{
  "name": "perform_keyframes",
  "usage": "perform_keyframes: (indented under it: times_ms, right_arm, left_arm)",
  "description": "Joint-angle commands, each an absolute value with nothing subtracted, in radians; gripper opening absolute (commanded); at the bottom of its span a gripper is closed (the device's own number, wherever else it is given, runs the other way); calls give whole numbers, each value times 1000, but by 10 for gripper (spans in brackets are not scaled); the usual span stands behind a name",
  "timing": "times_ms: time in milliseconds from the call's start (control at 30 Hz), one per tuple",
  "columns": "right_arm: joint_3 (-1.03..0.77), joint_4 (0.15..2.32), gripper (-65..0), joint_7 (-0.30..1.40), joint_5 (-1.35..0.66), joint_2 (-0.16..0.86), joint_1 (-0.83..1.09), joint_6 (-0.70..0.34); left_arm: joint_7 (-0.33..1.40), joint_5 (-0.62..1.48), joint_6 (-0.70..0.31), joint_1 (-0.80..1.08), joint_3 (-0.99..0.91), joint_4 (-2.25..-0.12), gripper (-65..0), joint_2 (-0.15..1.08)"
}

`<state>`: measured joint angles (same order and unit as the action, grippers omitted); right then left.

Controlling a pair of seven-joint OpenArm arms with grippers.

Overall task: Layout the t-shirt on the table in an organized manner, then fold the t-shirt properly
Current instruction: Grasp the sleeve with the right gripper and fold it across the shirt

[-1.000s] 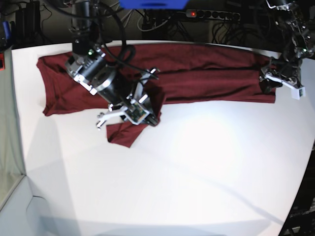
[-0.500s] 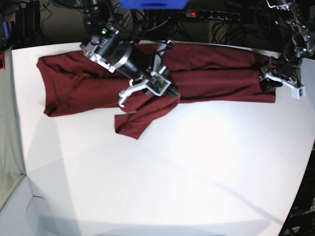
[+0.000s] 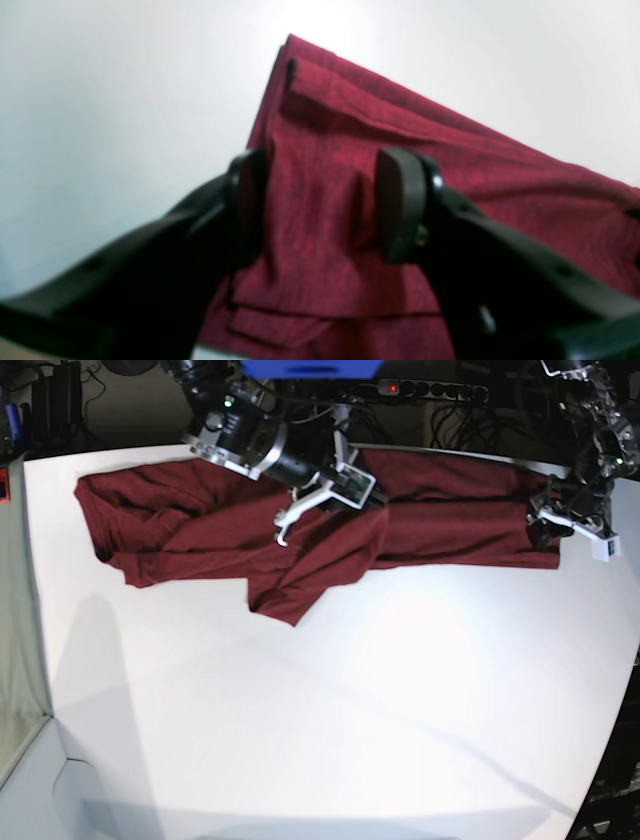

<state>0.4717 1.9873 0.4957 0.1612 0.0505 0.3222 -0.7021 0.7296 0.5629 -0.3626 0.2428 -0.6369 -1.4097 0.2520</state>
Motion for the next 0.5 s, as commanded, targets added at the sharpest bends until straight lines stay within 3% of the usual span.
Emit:
perform_keyframes:
  times_ms: [0,167,467]
  right_arm:
    - [490,2003,-553,463,145,59,318,-698]
    - [533,2003,-435,458,145,111,317,-698]
    - [412,2011,-426,456,145,116,308,-698]
  left_arm:
    - [760,553,-354,248,-636,-1420,-318,262]
    - [760,561,-355,249,-636,-1423,-318,262]
    - [753,562,-355,249,-645,-1481,-317,262]
